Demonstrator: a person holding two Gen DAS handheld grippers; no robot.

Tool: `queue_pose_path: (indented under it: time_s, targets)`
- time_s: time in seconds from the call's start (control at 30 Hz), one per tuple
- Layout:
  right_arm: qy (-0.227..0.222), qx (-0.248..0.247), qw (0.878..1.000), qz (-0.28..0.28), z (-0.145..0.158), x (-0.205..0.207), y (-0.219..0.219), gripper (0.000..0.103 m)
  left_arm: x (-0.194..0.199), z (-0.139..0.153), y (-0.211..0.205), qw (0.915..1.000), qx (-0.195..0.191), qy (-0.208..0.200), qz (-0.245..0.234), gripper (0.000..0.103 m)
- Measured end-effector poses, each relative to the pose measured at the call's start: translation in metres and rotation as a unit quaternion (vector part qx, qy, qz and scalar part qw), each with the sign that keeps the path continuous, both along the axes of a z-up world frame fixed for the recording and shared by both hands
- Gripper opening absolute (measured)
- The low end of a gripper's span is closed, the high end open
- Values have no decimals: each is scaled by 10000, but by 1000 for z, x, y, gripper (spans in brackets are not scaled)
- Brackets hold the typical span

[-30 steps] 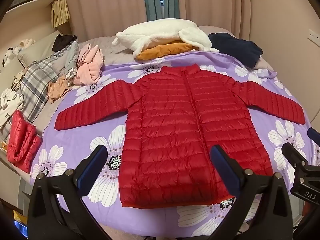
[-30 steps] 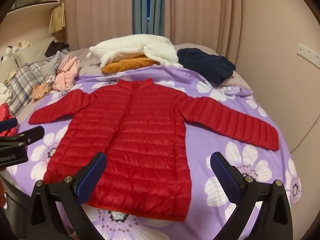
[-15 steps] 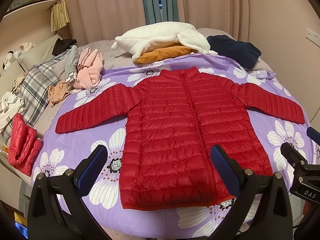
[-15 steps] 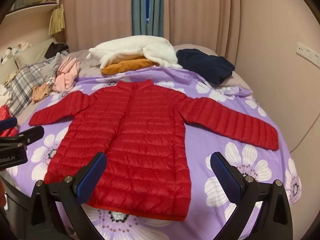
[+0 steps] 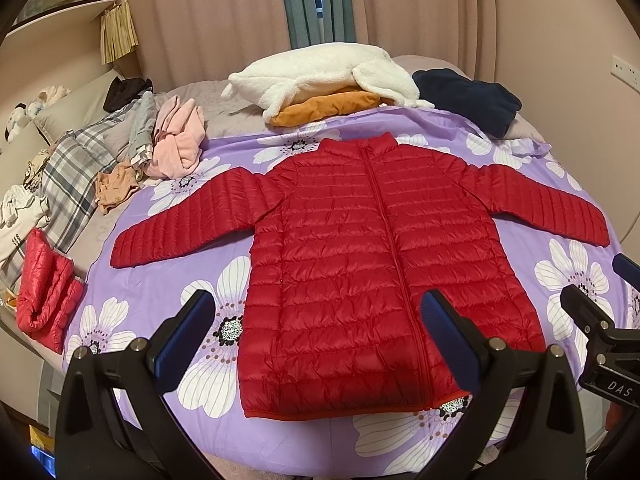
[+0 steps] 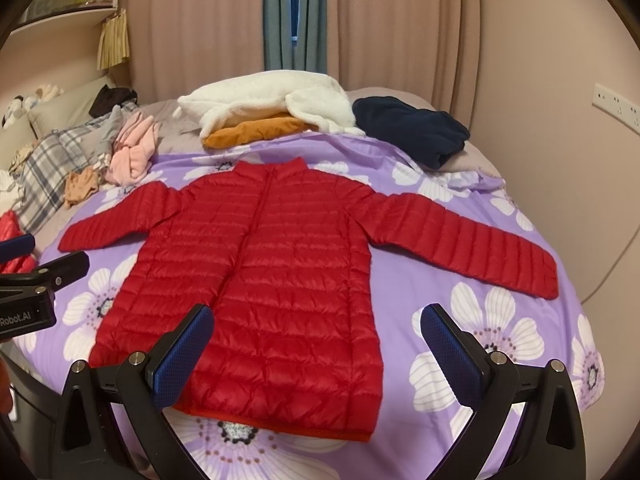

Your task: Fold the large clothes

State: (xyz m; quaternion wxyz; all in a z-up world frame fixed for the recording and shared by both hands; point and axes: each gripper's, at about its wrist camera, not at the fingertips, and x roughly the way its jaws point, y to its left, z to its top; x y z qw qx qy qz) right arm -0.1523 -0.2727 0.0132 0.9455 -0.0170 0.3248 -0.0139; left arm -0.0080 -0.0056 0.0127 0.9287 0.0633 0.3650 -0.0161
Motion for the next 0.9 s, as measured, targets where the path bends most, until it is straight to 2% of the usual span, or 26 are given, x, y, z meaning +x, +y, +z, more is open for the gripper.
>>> queue_pose_path:
  time_s: [0.9]
  targets:
    - [1,30,10000,-16,-1,0,-1,102,0,0,-1,10000,6,1,0,103]
